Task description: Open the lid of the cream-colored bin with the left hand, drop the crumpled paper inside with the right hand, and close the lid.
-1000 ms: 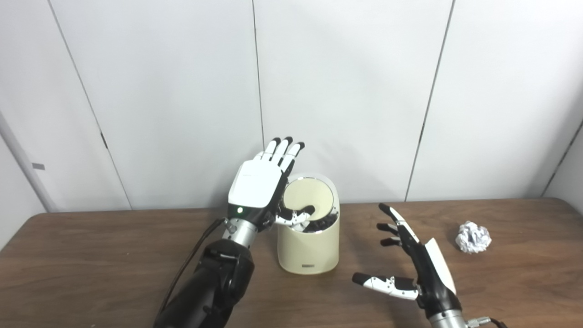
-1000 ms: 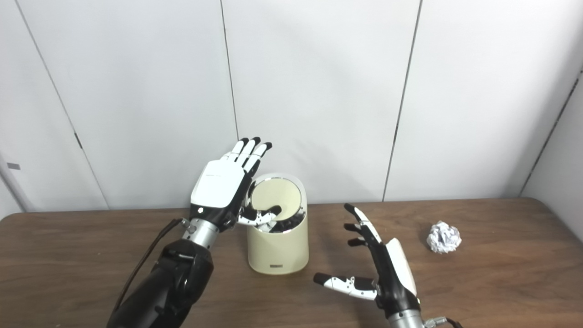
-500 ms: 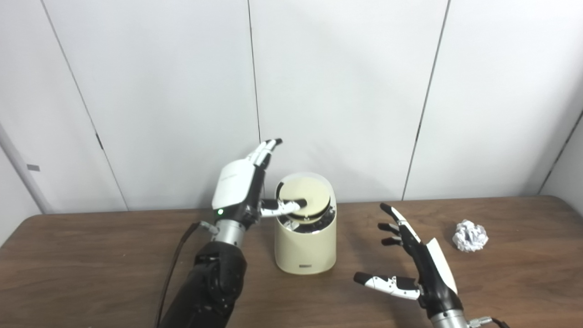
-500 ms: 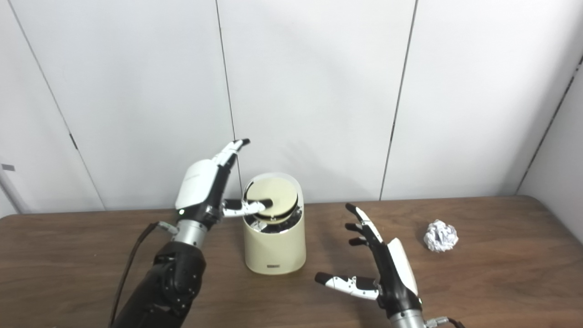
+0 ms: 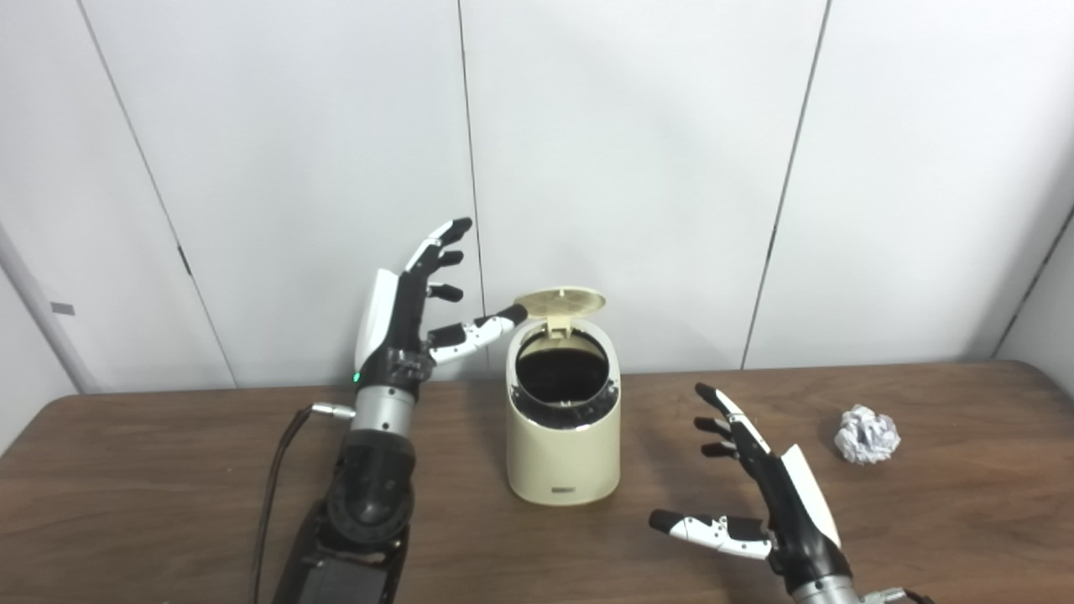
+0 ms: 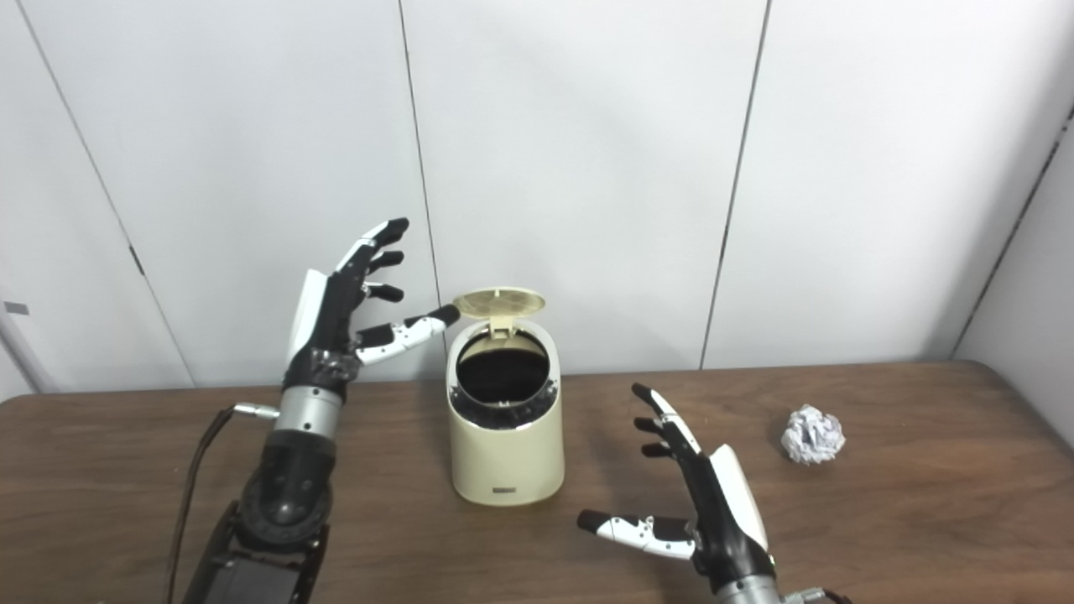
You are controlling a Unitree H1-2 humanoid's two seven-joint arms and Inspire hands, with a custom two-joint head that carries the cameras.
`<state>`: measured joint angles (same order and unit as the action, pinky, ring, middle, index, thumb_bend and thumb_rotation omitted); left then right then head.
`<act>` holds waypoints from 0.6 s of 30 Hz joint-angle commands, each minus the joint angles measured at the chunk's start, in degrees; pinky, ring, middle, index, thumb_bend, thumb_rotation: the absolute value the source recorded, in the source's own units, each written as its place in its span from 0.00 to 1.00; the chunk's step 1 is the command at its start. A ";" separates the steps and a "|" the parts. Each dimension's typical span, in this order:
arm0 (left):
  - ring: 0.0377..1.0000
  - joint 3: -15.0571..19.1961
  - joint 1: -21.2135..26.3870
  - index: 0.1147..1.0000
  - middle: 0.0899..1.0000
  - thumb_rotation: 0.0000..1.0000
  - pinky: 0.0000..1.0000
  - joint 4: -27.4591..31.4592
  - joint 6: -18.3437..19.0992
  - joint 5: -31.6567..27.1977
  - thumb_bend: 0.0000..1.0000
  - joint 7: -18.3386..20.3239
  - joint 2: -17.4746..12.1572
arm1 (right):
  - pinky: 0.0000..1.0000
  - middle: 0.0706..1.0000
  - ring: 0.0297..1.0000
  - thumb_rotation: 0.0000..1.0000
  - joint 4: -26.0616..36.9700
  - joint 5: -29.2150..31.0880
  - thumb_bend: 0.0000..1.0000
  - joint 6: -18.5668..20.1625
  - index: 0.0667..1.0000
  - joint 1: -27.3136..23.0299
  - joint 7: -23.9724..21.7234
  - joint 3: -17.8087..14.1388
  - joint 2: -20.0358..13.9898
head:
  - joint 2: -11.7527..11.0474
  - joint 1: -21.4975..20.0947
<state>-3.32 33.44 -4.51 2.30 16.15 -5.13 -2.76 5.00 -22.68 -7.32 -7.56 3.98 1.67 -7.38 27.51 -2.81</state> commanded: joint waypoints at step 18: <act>0.76 1.99 -15.82 0.86 0.81 0.23 0.67 9.77 -4.86 -10.40 0.73 5.27 -0.69 | 0.73 0.94 0.83 0.33 1.81 0.85 0.84 -0.76 0.91 -1.03 0.00 -0.25 -0.76 | 0.19 0.31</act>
<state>-1.62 16.86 3.43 -0.09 6.00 0.52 -3.46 5.42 -22.48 -7.24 -7.22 3.87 1.67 -7.43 27.69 -2.46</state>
